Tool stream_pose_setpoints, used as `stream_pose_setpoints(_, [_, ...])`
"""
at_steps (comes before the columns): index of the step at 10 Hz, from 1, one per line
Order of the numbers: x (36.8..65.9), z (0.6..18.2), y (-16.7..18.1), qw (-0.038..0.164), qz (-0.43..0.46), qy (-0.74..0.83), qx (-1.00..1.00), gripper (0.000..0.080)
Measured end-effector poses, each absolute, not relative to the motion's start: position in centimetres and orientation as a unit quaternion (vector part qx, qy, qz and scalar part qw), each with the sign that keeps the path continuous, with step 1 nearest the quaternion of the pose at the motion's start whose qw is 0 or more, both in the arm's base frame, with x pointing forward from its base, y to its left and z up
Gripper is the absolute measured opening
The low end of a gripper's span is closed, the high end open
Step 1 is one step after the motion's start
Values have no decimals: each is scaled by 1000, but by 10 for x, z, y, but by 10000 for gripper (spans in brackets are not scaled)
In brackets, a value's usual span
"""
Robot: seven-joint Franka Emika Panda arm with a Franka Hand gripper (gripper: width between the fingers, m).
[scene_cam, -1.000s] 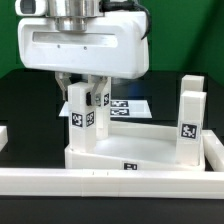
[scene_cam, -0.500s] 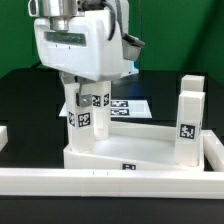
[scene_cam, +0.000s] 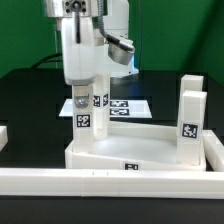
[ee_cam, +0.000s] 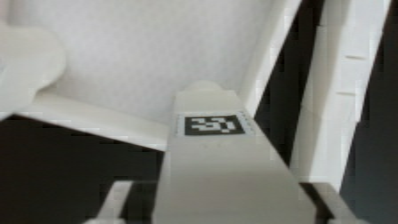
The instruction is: Assemble desk
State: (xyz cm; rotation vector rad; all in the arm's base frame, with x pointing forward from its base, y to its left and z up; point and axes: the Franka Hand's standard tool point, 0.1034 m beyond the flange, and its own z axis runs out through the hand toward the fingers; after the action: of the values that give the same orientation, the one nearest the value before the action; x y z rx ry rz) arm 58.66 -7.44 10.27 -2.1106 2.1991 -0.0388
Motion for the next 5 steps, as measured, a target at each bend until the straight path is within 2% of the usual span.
stream_pose_setpoints(5, [588,103,-75,61,-5,834,-548,290])
